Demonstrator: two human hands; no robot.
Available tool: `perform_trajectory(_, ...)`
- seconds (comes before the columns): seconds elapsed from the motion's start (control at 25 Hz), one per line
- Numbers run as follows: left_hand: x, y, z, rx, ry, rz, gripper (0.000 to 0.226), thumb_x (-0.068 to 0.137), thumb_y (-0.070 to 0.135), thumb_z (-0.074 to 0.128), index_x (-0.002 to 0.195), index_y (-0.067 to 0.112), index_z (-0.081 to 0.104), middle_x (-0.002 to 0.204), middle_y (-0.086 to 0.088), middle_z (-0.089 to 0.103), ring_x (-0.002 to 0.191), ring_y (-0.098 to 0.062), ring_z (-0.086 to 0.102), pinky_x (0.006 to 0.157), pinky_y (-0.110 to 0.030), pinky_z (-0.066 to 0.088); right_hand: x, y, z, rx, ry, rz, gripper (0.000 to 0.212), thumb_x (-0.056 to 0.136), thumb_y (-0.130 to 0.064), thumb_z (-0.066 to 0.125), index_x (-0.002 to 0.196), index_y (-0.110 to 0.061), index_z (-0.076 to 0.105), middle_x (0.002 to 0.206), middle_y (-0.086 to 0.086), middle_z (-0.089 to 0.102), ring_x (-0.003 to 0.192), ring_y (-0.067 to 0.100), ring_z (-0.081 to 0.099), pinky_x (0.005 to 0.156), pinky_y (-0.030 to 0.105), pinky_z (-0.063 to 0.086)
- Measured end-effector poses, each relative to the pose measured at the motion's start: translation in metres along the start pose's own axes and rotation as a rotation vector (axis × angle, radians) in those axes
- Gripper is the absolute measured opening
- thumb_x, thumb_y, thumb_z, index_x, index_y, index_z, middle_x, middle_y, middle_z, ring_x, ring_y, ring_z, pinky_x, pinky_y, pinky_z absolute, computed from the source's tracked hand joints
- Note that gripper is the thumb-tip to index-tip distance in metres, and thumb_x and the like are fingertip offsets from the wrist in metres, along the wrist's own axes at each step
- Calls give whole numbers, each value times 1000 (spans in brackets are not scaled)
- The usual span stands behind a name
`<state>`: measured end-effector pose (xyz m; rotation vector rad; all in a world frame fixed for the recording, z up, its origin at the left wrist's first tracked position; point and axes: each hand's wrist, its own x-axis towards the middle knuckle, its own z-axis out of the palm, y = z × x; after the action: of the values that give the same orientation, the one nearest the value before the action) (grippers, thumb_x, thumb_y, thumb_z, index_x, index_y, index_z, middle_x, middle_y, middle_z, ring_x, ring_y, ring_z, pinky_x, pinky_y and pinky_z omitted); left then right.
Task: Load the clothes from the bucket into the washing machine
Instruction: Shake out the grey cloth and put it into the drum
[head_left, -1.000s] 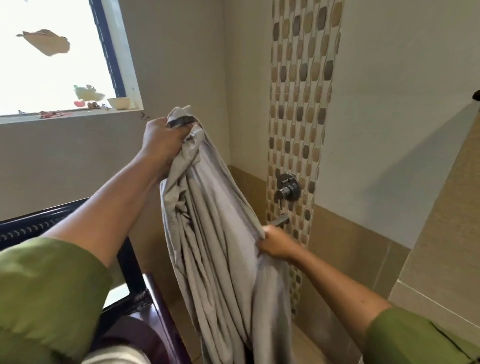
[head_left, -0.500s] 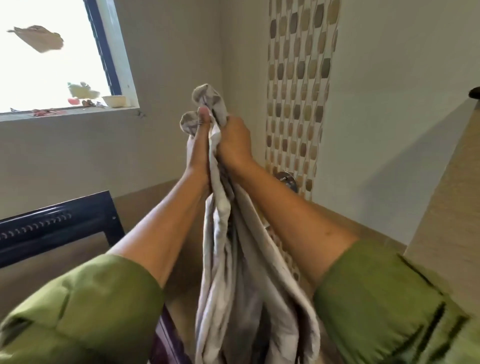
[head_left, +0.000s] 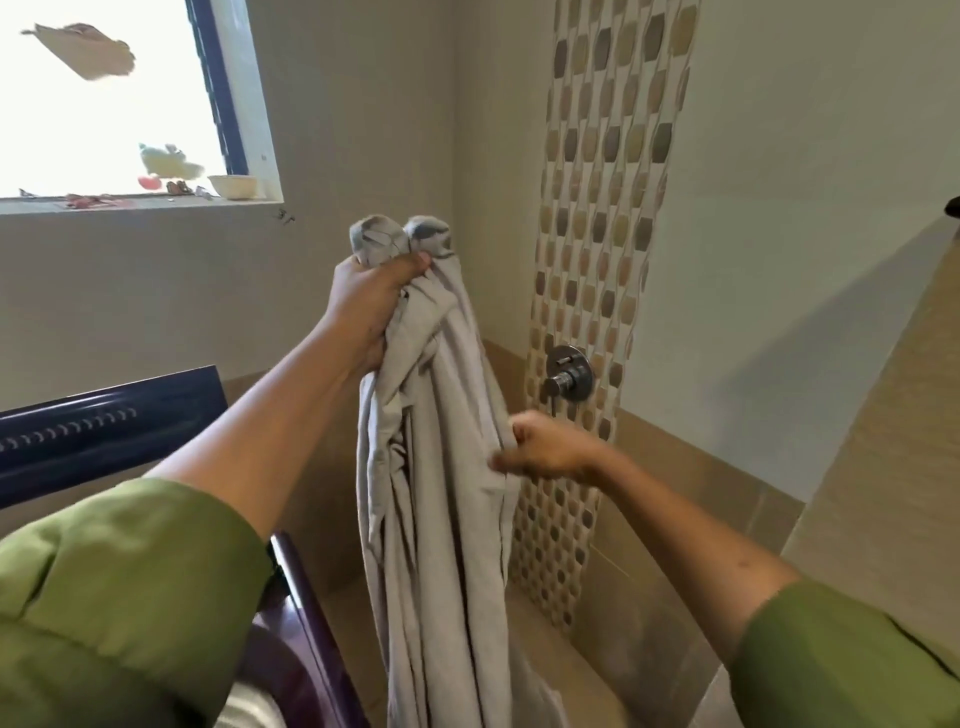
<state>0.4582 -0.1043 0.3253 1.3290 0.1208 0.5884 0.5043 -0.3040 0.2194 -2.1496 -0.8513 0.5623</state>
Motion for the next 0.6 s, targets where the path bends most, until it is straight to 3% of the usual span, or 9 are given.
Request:
perform_trajectory(0.08,6,7,-8,-32,-13,15,19,76,12,77,94,9,71,93,-13,72,86,-27,72,80,-42,60,2,27,13,-179,5,117,7,93,-19,56,89,-19,62,90,1,63,78,14,61,70,26,51)
perform_trajectory(0.2,9,8,-26,65,-19,-18,19,77,12,77,96,11,71,95,-11,72,85,-24,72,80,-39,60,4,36,-3,-13,231,219,18,96,-13,43,94,-9,60,90,7,62,77,19,61,69,30,50)
perform_trajectory(0.24,10,6,-33,112,3,-14,16,79,11,75,94,12,71,94,-10,72,84,-22,72,80,-37,60,5,33,-19,0,375,224,21,97,-8,38,96,-7,59,89,10,62,78,23,60,66,32,48)
perform_trajectory(0.36,9,-3,-56,168,160,36,9,81,14,74,89,17,71,91,-3,72,91,-22,72,83,-36,59,2,-2,-69,-85,1054,83,26,94,1,36,103,0,60,105,17,66,97,31,60,70,28,39)
perform_trajectory(0.4,11,-7,-56,110,209,46,7,83,19,74,89,18,71,89,-1,74,93,-22,72,80,-36,59,5,-23,-80,-35,1223,25,25,95,0,38,105,0,61,108,15,66,97,28,59,72,25,38)
perform_trajectory(0.44,9,-12,-49,31,200,36,6,86,24,72,89,19,69,84,2,75,89,-20,73,75,-34,59,13,-46,-83,49,1285,-36,24,96,-3,41,106,0,62,106,12,67,93,23,60,73,19,41)
perform_trajectory(0.52,1,-23,-19,-116,-12,-29,14,95,31,60,94,19,66,77,5,76,78,-13,73,72,-32,58,33,-93,-65,129,1077,-221,20,96,-10,49,102,-4,67,93,6,67,77,13,59,65,13,46)
perform_trajectory(0.6,-11,-32,14,-248,-237,-68,17,99,25,51,97,14,65,80,1,76,79,-13,72,84,-33,57,54,-117,-38,32,838,-370,11,90,-9,59,91,-8,69,84,3,67,74,14,59,64,23,47)
